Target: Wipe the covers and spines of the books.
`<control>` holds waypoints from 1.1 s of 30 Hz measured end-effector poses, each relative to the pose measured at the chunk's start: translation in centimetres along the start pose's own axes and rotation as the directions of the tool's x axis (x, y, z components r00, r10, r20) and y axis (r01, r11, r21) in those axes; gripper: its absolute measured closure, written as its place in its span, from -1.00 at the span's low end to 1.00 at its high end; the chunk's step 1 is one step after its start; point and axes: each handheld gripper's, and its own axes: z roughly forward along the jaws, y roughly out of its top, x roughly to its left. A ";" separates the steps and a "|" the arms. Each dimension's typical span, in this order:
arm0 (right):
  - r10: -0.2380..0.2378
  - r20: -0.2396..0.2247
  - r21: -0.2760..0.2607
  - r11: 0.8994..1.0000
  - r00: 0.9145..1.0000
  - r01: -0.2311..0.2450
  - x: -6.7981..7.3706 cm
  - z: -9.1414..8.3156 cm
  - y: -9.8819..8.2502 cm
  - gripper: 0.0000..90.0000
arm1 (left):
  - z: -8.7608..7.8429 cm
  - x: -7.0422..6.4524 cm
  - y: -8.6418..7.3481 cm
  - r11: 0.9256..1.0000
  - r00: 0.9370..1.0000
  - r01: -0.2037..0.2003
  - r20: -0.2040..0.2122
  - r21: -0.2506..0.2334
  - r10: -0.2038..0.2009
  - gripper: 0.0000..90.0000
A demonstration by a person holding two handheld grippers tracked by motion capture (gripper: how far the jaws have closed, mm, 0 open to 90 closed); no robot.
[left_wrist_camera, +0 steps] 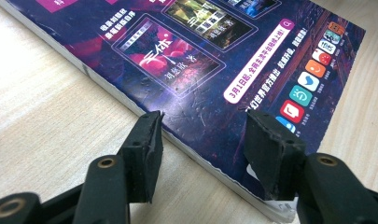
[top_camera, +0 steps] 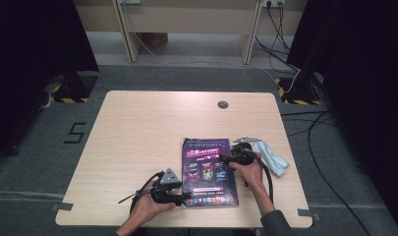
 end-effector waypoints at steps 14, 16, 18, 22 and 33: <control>0.129 -0.031 -0.038 0.991 0.991 -0.131 -0.2 -0.5 -0.8 0.31 | 0.1 0.0 0.0 1.000 1.000 0.018 -0.003 0.004 -0.018 0.03; 0.146 -0.044 -0.047 0.988 0.988 -0.148 -0.3 -0.7 -0.8 0.32 | 0.0 0.0 0.0 1.000 1.000 0.022 -0.003 0.007 -0.022 0.03; 0.162 -0.060 -0.067 0.984 0.985 -0.166 -0.3 -1.1 -0.6 0.34 | 0.0 0.0 0.0 1.000 1.000 0.023 -0.005 0.007 -0.023 0.03; 0.174 -0.091 -0.096 0.979 0.981 -0.182 -0.4 -1.5 -0.4 0.38 | 0.0 0.0 0.0 1.000 1.000 0.024 -0.006 0.005 -0.024 0.03; 0.138 -0.173 -0.074 0.986 0.975 -0.152 0.1 -2.9 0.3 0.49 | 0.0 -0.1 -0.1 1.000 0.999 0.030 -0.011 0.000 -0.030 0.03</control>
